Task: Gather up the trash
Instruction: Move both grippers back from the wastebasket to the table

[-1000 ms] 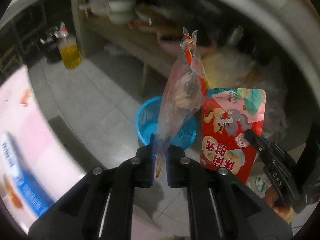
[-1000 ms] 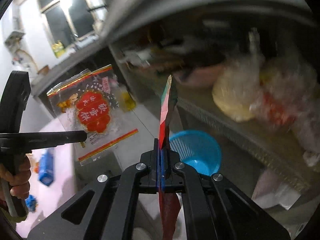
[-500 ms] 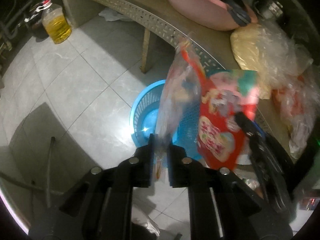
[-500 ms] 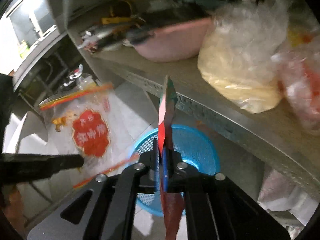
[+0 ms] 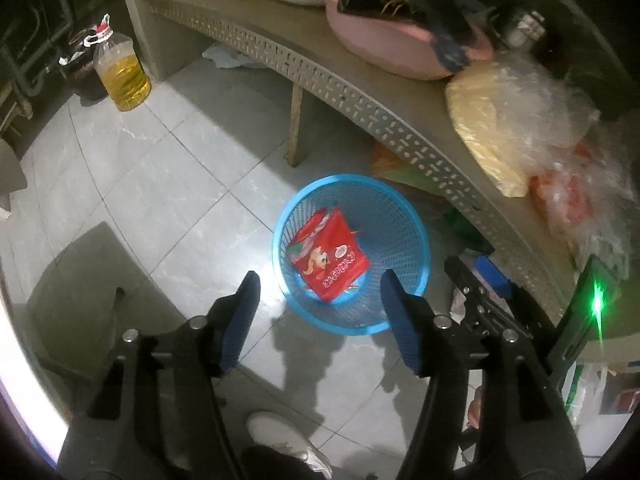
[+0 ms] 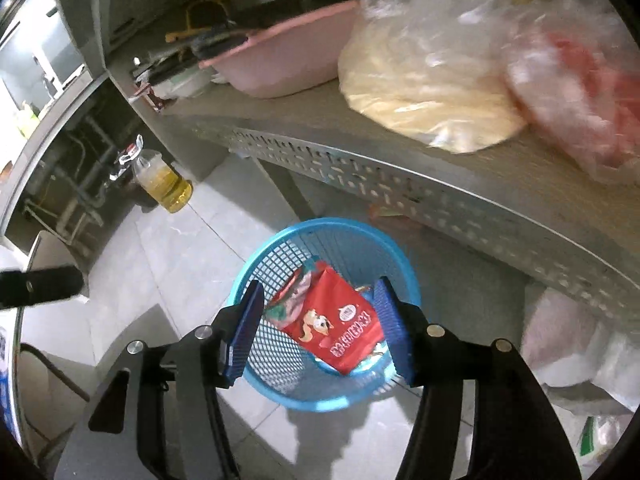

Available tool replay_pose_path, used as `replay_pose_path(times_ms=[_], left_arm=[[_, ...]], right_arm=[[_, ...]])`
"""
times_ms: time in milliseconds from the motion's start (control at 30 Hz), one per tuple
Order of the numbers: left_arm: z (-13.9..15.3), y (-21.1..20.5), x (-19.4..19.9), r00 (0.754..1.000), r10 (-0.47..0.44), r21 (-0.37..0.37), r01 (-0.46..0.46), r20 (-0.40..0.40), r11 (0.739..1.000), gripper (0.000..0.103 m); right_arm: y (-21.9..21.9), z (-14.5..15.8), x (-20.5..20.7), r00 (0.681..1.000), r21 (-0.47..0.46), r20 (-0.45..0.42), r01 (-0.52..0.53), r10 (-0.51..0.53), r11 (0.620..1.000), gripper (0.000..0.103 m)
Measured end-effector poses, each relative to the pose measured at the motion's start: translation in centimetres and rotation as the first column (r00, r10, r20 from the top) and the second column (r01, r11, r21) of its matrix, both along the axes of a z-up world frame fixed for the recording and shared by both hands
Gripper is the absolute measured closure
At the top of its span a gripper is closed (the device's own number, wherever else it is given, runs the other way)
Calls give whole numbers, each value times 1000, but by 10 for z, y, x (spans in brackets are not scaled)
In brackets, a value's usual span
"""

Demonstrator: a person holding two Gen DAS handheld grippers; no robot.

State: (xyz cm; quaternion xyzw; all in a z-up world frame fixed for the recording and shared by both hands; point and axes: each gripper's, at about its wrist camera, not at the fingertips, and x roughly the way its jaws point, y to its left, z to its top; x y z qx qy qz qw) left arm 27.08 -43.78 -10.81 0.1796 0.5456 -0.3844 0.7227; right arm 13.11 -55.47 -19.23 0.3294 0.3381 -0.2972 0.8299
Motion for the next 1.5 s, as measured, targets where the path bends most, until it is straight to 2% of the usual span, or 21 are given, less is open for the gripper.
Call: replay_pose_path(times_ms=[267, 333, 433, 533, 600, 767, 900, 1000, 1133, 1267, 1400, 1500], left_arm=[[72, 57, -42, 996, -12, -170, 28, 91, 985, 35], [87, 77, -54, 996, -21, -213, 40, 91, 976, 32], [102, 107, -72, 997, -44, -274, 60, 65, 960, 28], [114, 142, -93, 995, -56, -299, 78, 82, 951, 27], [121, 169, -106, 995, -42, -326, 68, 86, 943, 20], [136, 234, -129, 999, 23, -420, -1, 48, 907, 18], [144, 293, -150, 992, 106, -490, -61, 65, 870, 15], [147, 329, -162, 984, 156, -506, -89, 91, 858, 13], [150, 374, -179, 968, 219, -523, -123, 125, 844, 11], [151, 424, -196, 937, 309, -544, -175, 164, 820, 10], [144, 483, -218, 894, 411, -561, -251, 178, 789, 10], [140, 510, -233, 853, 477, -547, -301, 211, 781, 10]], right_arm=[[57, 45, -44, 999, -96, -28, -42, 40, 994, 34], [76, 62, -60, 999, -131, -24, -51, 49, 990, 23], [102, 86, -79, 997, -188, -39, -72, 65, 979, 12], [124, 108, -98, 994, -230, -58, -100, 88, 968, 7], [141, 120, -108, 992, -267, -78, -118, 101, 956, 7], [182, 149, -124, 976, -380, -132, -210, 172, 901, 7], [212, 175, -134, 967, -410, -112, -255, 229, 876, 7], [235, 194, -138, 959, -436, -74, -277, 273, 856, 7], [269, 214, -137, 929, -446, -8, -335, 371, 830, 7], [304, 223, -129, 877, -451, 25, -419, 480, 788, 7], [341, 225, -120, 816, -445, 52, -498, 576, 744, 7], [364, 222, -111, 772, -423, 61, -554, 633, 717, 7]])
